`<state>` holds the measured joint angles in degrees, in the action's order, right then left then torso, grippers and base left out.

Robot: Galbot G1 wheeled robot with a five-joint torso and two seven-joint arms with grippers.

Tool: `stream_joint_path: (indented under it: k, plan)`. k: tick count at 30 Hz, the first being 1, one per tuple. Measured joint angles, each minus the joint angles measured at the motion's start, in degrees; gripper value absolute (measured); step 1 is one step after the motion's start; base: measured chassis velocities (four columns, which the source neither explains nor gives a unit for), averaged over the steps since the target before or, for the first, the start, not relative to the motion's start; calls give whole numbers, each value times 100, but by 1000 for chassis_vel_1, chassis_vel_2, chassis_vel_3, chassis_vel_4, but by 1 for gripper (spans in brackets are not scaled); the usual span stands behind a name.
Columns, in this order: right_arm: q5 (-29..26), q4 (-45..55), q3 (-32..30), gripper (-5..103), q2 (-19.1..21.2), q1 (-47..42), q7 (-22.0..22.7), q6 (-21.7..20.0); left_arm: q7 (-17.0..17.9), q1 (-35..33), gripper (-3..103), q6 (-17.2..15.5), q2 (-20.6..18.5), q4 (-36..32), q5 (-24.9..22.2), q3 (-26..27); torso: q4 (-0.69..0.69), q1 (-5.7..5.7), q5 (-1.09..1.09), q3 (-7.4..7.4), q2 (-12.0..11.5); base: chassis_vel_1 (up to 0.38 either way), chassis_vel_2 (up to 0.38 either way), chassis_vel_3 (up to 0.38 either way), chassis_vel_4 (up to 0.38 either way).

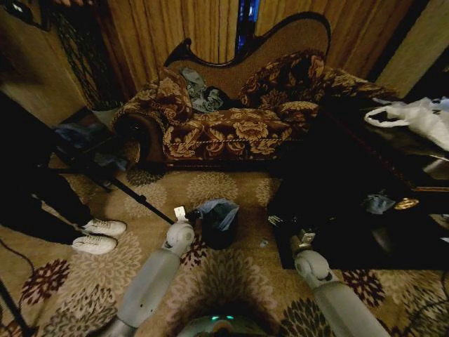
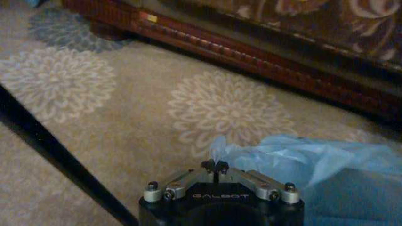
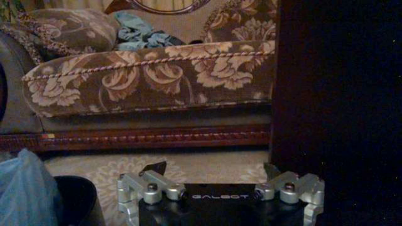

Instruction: Place a garbage bag over the trash bin.

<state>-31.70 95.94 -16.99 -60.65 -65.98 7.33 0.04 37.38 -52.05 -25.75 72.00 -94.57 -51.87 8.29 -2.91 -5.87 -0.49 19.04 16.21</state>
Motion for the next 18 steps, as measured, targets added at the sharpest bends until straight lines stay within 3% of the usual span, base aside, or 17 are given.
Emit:
stream_joint_path:
  k: [6, 18]
  plan:
    - [-8, 53, 9, 100, -25, -55, 9, 1, -177, 26, 0, 219, 92, 539, 171, 73, 0, 0, 0, 0, 0, 0, 0, 0, 0]
    - [9, 56, -10, 100, -104, -192, 3, 47, -431, 249, 0, 309, 111, 1133, 188, 83, 0, 0, 0, 0, 0, 0, 0, 0, 0]
